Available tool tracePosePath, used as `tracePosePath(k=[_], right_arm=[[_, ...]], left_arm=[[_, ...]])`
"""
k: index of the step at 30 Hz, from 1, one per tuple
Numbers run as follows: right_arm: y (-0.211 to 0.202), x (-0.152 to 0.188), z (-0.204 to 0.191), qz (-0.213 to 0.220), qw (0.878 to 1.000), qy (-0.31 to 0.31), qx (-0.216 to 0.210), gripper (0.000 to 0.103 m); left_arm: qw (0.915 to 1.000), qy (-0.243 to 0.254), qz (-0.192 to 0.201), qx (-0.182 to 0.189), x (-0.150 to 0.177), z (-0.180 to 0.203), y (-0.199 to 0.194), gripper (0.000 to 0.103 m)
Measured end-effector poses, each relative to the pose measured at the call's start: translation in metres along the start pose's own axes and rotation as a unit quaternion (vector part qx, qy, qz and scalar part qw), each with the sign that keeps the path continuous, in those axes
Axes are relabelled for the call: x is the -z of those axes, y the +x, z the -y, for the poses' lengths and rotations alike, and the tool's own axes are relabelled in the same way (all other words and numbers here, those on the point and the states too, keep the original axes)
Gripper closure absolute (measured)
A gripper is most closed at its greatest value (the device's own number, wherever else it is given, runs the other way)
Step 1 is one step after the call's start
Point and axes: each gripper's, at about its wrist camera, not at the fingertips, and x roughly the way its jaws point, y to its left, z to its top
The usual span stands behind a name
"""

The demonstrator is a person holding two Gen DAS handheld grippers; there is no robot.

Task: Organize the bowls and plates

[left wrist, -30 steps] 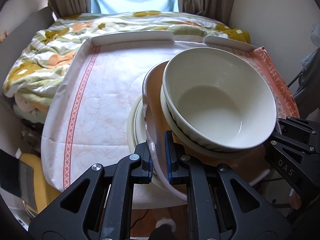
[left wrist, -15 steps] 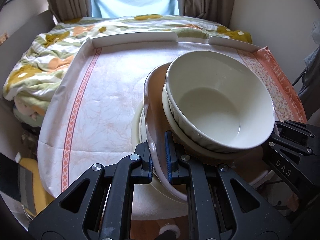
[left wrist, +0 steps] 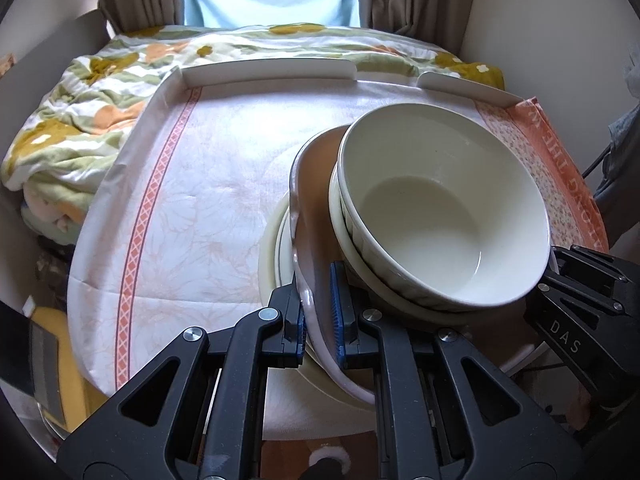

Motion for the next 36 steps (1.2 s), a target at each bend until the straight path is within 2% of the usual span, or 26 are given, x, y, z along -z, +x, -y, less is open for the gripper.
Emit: tracePosePath(k=[4, 5, 6, 8, 11, 17, 23, 26, 28, 29, 30, 32, 34, 36], right_arm=[[-0.001, -0.001, 0.002, -0.006, 1.0, 0.008, 0.001, 0.093], [-0.003, -0.002, 0.001, -0.003, 1.0, 0.008, 0.004, 0.093], [-0.005, -0.003, 0.001, -0.001, 1.0, 0.007, 0.009, 0.093], [-0.009, -0.004, 0.001, -0.003, 1.0, 0.005, 0.012, 0.092], [-0.013, -0.003, 0.002, -0.005, 1.0, 0.013, 0.008, 0.092], [-0.034, -0.003, 0.003, 0.001, 0.999, 0.025, 0.022, 0.092], [-0.074, 0.004, 0.0, 0.016, 0.999, 0.031, 0.028, 0.092], [-0.107, 0.0, -0.001, 0.037, 0.998, 0.033, 0.031, 0.092], [-0.131, -0.006, -0.002, 0.06, 0.997, 0.026, 0.037, 0.092], [-0.145, -0.01, -0.002, 0.076, 0.996, 0.021, 0.041, 0.092], [-0.159, -0.014, -0.002, 0.092, 0.995, 0.016, 0.044, 0.091], [-0.186, -0.022, -0.001, 0.126, 0.991, 0.006, 0.048, 0.073], [-0.211, -0.029, 0.001, 0.156, 0.986, -0.003, 0.052, 0.014], [-0.234, -0.034, 0.004, 0.19, 0.981, -0.003, 0.048, 0.001]], left_arm=[[1.0, -0.001, -0.006, -0.005, -0.003, -0.001, -0.003, 0.093], [0.9998, 0.001, -0.002, -0.018, -0.003, -0.001, -0.006, 0.087], [0.9994, 0.005, 0.003, -0.033, -0.004, -0.001, -0.009, 0.073], [0.9985, 0.008, 0.009, -0.053, -0.005, -0.002, -0.015, 0.06], [0.9993, -0.001, 0.005, -0.036, -0.002, -0.009, -0.02, 0.056], [0.9993, 0.005, 0.014, -0.036, 0.0, -0.008, -0.039, 0.055], [0.9989, 0.013, 0.033, -0.031, 0.0, -0.008, -0.088, 0.055], [0.998, 0.011, 0.057, -0.025, -0.009, -0.006, -0.124, 0.053], [0.9956, 0.011, 0.09, -0.025, -0.018, -0.001, -0.153, 0.037], [0.9933, 0.009, 0.112, -0.027, -0.022, 0.002, -0.169, 0.02], [0.9906, 0.006, 0.134, -0.028, -0.027, 0.005, -0.184, 0.009], [0.9836, -0.002, 0.178, -0.03, -0.033, 0.011, -0.214, 0.003], [0.9778, -0.008, 0.206, -0.034, -0.04, 0.017, -0.239, 0.001], [0.9725, -0.006, 0.229, -0.041, -0.044, 0.024, -0.259, 0.001]])
